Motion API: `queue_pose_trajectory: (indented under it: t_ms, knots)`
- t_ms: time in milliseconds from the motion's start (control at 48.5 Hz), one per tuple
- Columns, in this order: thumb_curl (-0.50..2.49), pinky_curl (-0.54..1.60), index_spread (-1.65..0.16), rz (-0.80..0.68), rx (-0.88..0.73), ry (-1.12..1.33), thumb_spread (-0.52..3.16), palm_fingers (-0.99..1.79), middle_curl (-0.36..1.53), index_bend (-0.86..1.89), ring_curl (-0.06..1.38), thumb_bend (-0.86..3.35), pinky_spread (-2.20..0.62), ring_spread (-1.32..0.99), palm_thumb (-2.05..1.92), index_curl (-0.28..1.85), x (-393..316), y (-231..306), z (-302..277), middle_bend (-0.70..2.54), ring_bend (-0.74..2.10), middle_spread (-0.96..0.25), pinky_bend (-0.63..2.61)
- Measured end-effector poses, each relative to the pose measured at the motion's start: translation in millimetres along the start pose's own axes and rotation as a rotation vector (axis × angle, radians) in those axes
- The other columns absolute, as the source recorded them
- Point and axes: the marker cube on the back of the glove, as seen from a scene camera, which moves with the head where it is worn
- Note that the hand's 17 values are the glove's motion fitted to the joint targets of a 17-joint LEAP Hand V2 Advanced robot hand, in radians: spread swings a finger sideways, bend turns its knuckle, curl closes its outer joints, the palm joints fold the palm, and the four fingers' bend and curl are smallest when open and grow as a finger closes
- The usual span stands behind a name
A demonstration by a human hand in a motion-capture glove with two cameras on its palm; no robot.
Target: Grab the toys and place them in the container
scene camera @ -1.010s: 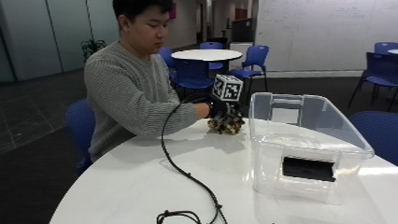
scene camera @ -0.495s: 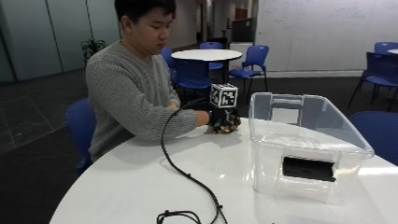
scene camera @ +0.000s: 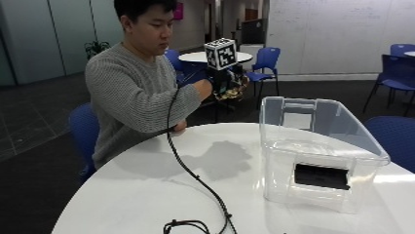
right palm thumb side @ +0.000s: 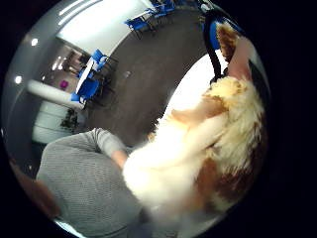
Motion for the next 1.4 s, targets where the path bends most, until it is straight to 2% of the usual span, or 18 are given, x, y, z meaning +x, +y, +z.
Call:
queue_pose_trajectory:
  t_ms: [41,206,330,412,474,598,783,845,886,948,969,1010,1051,1175,1401]
  knots:
    - [0.66,0.44,-0.34,0.014,-0.019,0.004,0.8,1.01,0.58,0.43,0.44,0.14,-0.37,-0.54,0.61,0.63,-10.3,-7.5,3.0,0.73,0.71,-0.33,0.99]
    - [0.72,0.47,-0.33,0.094,-0.037,0.065,0.72,0.97,0.64,0.46,0.48,0.11,-0.38,-0.56,0.6,0.71,21.6,-25.9,8.9,0.76,0.74,-0.33,1.04]
    - [0.77,0.48,-0.32,0.4,-0.022,0.151,0.69,0.92,0.68,0.47,0.51,0.09,-0.38,-0.56,0.6,0.77,101.5,-64.5,13.5,0.77,0.75,-0.33,1.07]
    - [0.79,0.49,-0.32,0.647,-0.05,0.259,0.68,0.89,0.71,0.46,0.53,0.08,-0.37,-0.56,0.59,0.8,183.2,-65.0,15.7,0.77,0.76,-0.33,1.1]
    - [0.81,0.5,-0.33,0.696,-0.081,0.249,0.68,0.85,0.73,0.46,0.55,0.08,-0.37,-0.57,0.59,0.83,236.2,-52.7,16.9,0.77,0.77,-0.33,1.12]
    - [0.85,0.51,-0.33,0.856,-0.067,0.146,0.69,0.79,0.76,0.45,0.58,0.07,-0.36,-0.56,0.59,0.88,290.5,-35.1,17.2,0.77,0.78,-0.34,1.17]
    - [0.89,0.51,-0.34,0.865,-0.111,0.156,0.72,0.73,0.81,0.43,0.62,0.06,-0.34,-0.56,0.59,0.94,306.8,-35.3,30.6,0.77,0.81,-0.35,1.2]
    - [0.9,0.51,-0.35,0.889,-0.178,0.148,0.74,0.7,0.83,0.42,0.63,0.05,-0.34,-0.56,0.58,0.97,307.4,-35.7,38.2,0.77,0.82,-0.35,1.2]
    - [0.89,0.51,-0.35,0.904,-0.258,0.127,0.78,0.58,0.83,0.36,0.64,0.02,-0.33,-0.54,0.53,0.97,307.6,-33.8,44.4,0.74,0.84,-0.35,1.19]
    - [0.8,0.52,-0.35,0.885,-0.363,0.117,0.95,0.26,0.82,0.32,0.62,-0.06,-0.27,-0.5,0.37,0.96,306.4,-29.1,52.5,0.75,0.68,-0.34,1.16]
    - [0.75,0.52,-0.36,0.876,-0.384,0.117,0.98,0.03,0.78,0.32,0.6,-0.11,-0.22,-0.45,0.27,0.94,305.6,-27.8,54.4,0.64,0.58,-0.32,1.18]
    - [0.7,0.53,-0.37,0.87,-0.394,0.095,1.0,-0.23,0.72,0.3,0.59,-0.13,-0.16,-0.38,0.16,0.92,303.6,-26.6,56.3,0.48,0.48,-0.3,1.2]
    - [0.65,0.48,-0.39,0.87,-0.386,0.071,1.02,-0.32,0.67,0.24,0.54,-0.12,-0.11,-0.32,0.07,0.86,301.2,-25.9,56.7,0.36,0.37,-0.27,1.16]
    - [0.55,0.42,-0.41,0.863,-0.36,0.046,1.05,-0.24,0.57,0.15,0.44,-0.08,-0.02,-0.21,-0.06,0.74,296.4,-20.5,50.6,0.17,0.18,-0.21,1.05]
    - [0.42,0.37,-0.41,0.792,-0.257,-0.03,1.05,-0.17,0.46,0.14,0.38,-0.09,0.05,-0.11,-0.1,0.63,269.2,2.1,19.1,0.13,0.16,-0.17,0.96]
